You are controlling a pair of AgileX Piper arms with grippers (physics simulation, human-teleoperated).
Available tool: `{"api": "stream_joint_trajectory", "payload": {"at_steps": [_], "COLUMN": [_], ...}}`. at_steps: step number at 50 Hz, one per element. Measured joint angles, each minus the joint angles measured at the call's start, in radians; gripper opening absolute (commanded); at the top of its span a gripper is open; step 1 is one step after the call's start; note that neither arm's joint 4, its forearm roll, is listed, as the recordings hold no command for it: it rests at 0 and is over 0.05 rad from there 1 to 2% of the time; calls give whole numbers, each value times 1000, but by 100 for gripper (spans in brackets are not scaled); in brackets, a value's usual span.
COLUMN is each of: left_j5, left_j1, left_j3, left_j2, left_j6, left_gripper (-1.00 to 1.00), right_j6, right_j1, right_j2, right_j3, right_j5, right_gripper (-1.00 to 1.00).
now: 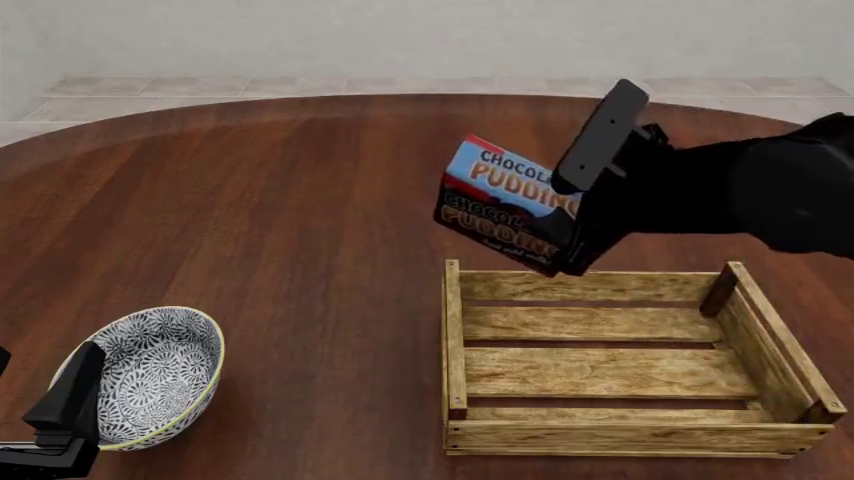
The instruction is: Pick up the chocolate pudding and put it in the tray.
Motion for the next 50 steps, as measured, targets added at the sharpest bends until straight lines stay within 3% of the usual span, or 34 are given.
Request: {"api": "stream_joint_trajectory", "payload": {"at_steps": [50], "left_j5": [0], "left_j1": [0], "left_j3": [0], "left_j2": [0], "left_j6": [0], "left_gripper": [100], "right_j6": [24], "right_j1": [-87], "right_j2": [-238], "right_j3": [203], "right_j5": [55], "right_gripper": [-100]}}
